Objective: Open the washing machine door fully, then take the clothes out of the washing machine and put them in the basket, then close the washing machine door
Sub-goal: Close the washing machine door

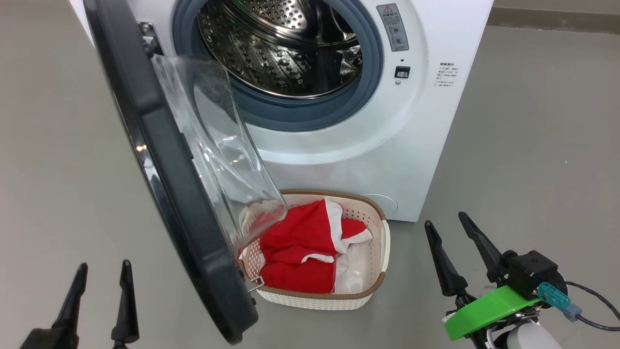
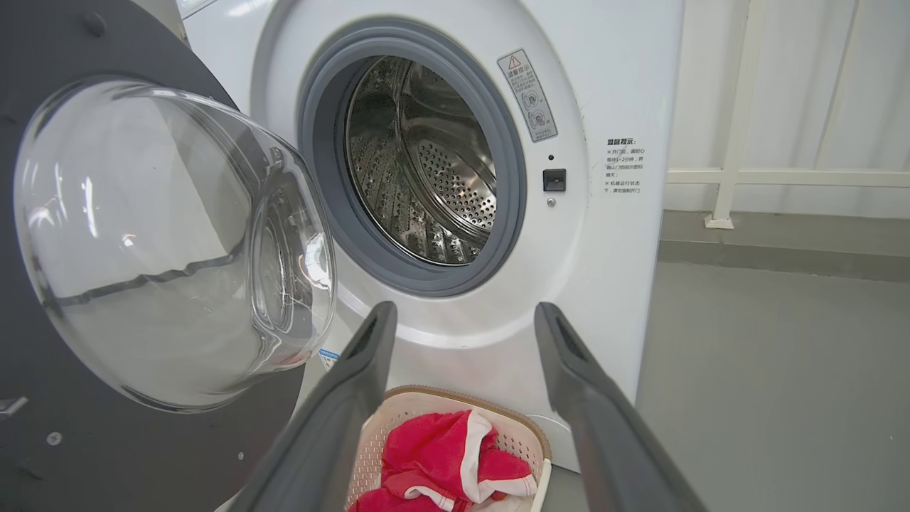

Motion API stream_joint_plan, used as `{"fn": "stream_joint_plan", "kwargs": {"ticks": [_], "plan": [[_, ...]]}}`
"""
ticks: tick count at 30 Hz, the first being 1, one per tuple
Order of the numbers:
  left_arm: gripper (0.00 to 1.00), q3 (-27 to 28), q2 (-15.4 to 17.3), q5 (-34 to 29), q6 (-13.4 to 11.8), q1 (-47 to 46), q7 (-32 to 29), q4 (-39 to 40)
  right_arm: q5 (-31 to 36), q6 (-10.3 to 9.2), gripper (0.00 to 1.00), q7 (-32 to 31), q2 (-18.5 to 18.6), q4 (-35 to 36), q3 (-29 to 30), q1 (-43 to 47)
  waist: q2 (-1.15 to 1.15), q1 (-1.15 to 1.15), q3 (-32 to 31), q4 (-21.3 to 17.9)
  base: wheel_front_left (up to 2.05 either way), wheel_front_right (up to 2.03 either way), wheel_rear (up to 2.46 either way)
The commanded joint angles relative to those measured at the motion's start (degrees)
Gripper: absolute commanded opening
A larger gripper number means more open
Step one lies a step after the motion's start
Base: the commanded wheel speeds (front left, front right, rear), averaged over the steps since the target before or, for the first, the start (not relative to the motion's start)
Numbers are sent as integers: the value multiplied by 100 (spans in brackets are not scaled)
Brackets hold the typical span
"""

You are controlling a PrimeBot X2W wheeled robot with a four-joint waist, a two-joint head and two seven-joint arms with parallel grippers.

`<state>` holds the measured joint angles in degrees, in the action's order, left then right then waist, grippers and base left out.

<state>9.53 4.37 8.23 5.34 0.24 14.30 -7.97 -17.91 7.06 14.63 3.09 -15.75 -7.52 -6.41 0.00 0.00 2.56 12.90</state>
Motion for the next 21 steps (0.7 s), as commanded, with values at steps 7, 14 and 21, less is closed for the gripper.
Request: {"fn": "stream_joint_plan", "kwargs": {"ticks": [7,14,21], "plan": [[100,305,-62,-298,-32,90,69,53,-35,43,100,37,-10,102,-109,-139,0,0,4,24,0,0,0],[100,317,-125,-297,-28,149,69,59,-19,43,100,37,-12,90,-100,-148,0,0,5,52,0,0,0],[100,328,-142,-318,-25,166,70,83,-8,43,100,37,-14,89,-122,-155,0,0,15,64,0,0,0]]}}
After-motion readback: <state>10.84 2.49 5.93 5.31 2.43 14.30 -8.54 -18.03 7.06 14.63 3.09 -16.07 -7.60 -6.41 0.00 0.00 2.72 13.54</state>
